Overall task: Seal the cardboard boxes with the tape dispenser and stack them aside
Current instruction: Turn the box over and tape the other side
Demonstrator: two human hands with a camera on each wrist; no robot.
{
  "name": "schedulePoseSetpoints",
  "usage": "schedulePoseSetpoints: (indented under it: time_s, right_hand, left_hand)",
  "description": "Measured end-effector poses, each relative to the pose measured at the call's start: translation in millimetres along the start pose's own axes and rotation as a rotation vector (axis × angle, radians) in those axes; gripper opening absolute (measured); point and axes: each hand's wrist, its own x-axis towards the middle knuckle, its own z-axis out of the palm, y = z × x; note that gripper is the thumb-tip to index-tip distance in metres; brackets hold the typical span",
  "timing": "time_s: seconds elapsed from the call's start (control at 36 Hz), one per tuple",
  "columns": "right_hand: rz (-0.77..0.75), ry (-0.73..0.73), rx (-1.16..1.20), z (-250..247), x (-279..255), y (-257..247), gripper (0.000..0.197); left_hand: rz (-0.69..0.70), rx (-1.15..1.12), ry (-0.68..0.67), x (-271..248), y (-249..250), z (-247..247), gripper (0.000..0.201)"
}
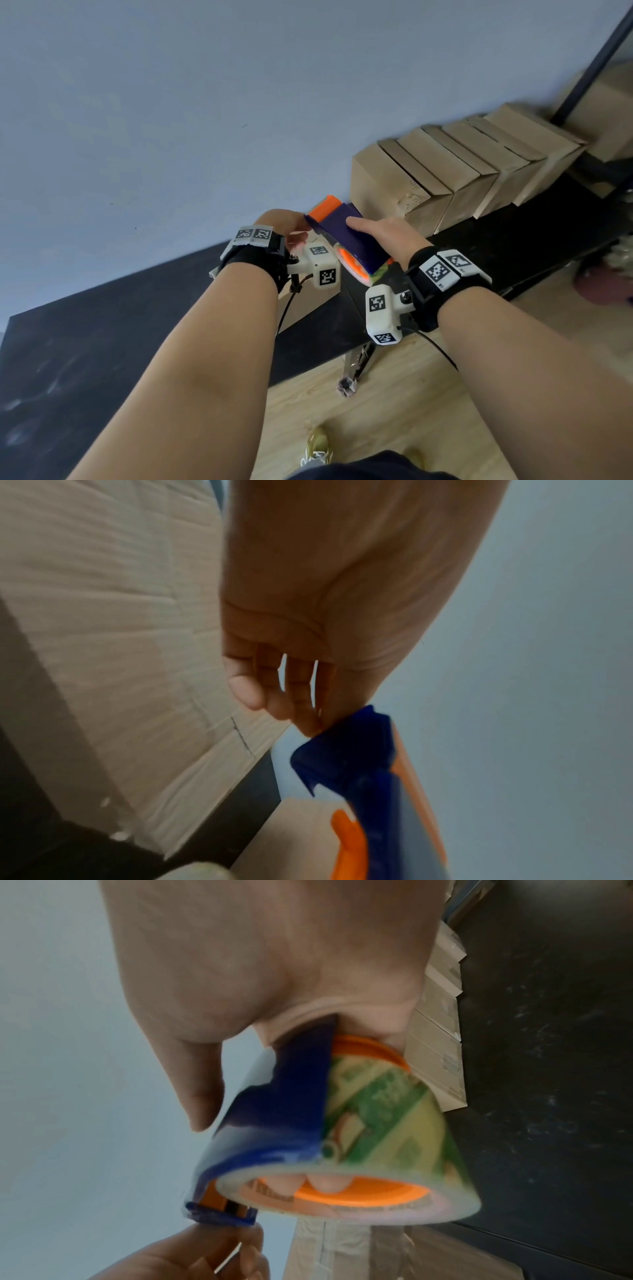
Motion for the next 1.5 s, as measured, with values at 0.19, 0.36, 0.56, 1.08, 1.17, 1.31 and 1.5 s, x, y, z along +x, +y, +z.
schedulePoseSetpoints:
  time_s: [0.19, 0.36, 0.56, 1.08, 1.17, 1.31, 1.5]
  right_hand:
    - [-0.013, 0.038, -0.045, 0.6, -1.3, -2.5, 0.035]
    - [0.012, 0.073, -0.036, 1.2, -3.5, -3.4, 0.043]
    - [0.109, 0.071, 0.020, 3.3, -9.3, 1.9, 0.053]
    - [0.199, 0.190, -0.041, 21.5, 17.3, 10.0, 0.053]
    - [0.210, 0.201, -0.046, 21.9, 21.8, 13.5, 0.051]
    - [0.245, 0.185, -0.007, 21.5, 25.6, 16.7, 0.060]
    - [0.246, 0.188, -0.019, 20.2, 29.1, 21.1, 0.051]
  left_hand:
    - [0.122, 0.171, 0.067, 4.4, 13.1, 5.6, 0.020]
    - [0.252, 0.309, 0.208, 17.1, 20.1, 5.6, 0.011]
    - [0.305, 0.374, 0.361, 34.3, 25.8, -15.3, 0.019]
    - [0.327, 0.406, 0.286, 82.7, 2.5, -9.7, 0.019]
    - [0.329, 0.420, 0.267, 88.2, -0.6, -6.5, 0.018]
    - [0.316, 0.435, 0.232, 97.2, -4.7, -4.2, 0.018]
    - [0.246, 0.506, 0.214, 101.6, -15.4, 1.0, 0.024]
